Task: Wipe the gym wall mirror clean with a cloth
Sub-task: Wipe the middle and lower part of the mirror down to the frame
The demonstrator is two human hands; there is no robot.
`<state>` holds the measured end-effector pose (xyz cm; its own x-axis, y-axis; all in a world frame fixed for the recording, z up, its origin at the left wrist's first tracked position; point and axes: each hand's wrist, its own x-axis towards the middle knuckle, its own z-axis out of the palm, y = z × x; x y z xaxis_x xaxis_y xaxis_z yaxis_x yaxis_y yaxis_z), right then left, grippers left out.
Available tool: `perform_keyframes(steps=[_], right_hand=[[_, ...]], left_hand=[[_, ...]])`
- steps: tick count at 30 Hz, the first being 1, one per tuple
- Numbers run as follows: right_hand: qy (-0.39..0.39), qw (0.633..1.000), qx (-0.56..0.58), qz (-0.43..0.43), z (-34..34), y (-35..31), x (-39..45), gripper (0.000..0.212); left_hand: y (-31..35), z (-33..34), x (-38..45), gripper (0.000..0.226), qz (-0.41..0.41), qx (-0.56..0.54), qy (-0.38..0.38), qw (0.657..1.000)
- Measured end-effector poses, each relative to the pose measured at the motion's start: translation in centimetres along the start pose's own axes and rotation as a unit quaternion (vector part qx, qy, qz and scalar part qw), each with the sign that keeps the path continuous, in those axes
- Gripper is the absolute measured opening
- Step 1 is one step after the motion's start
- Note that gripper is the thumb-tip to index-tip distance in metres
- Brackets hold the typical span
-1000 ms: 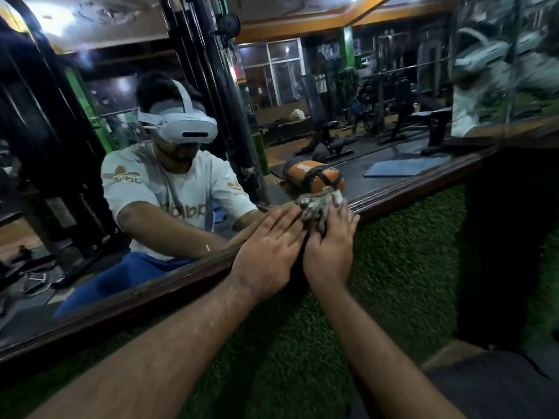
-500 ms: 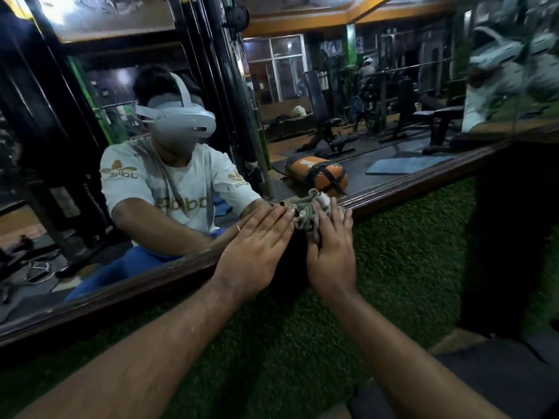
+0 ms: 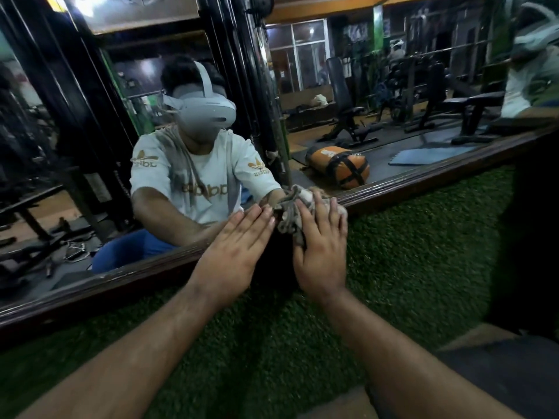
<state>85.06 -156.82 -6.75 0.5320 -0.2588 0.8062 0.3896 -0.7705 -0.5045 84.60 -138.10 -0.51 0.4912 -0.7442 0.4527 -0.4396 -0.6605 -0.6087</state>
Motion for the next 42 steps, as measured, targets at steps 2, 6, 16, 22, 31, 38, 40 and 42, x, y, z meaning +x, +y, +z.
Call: perform_keyframes(steps=[2, 6, 16, 22, 31, 38, 40, 42], right_hand=[[0.045, 0.993, 0.047, 0.096, 0.1, 0.2, 1.0, 0.07], [0.032, 0.996, 0.042, 0.077, 1.5, -2.6, 0.1, 0.07], [0.012, 0.998, 0.033, 0.061, 2.6, -6.4, -1.5, 0.065], [-0.056, 0.992, -0.011, -0.113, 2.8, -6.9, -3.3, 0.063], [-0.068, 0.99, 0.011, -0.124, 5.3, -10.6, -5.8, 0.061], [-0.014, 0.998, -0.009, -0.053, 6.1, -11.4, -5.3, 0.064], [-0.056, 0.987, -0.016, -0.147, 6.8, -12.7, -6.8, 0.061], [-0.083, 0.972, -0.023, -0.219, 7.1, -13.2, -7.4, 0.058]], left_hand=[[0.2, 0.0, 0.0, 0.077, -0.003, -0.001, 0.0, 1.0], [0.2, -0.5, 0.0, 0.068, -0.014, -0.047, 0.012, 0.999], [-0.6, 0.0, -7.8, 0.07, -0.101, -0.029, 0.014, 0.994], [-2.3, -0.7, -10.4, 0.073, -0.129, -0.032, 0.001, 0.991], [-3.3, -0.8, -12.5, 0.072, -0.152, -0.029, -0.002, 0.988], [-3.2, -0.1, -14.3, 0.073, -0.193, -0.027, 0.019, 0.981], [-3.6, -0.1, -15.0, 0.071, -0.192, -0.029, 0.026, 0.981], [-4.2, 0.1, -16.5, 0.071, -0.213, -0.028, 0.03, 0.976]])
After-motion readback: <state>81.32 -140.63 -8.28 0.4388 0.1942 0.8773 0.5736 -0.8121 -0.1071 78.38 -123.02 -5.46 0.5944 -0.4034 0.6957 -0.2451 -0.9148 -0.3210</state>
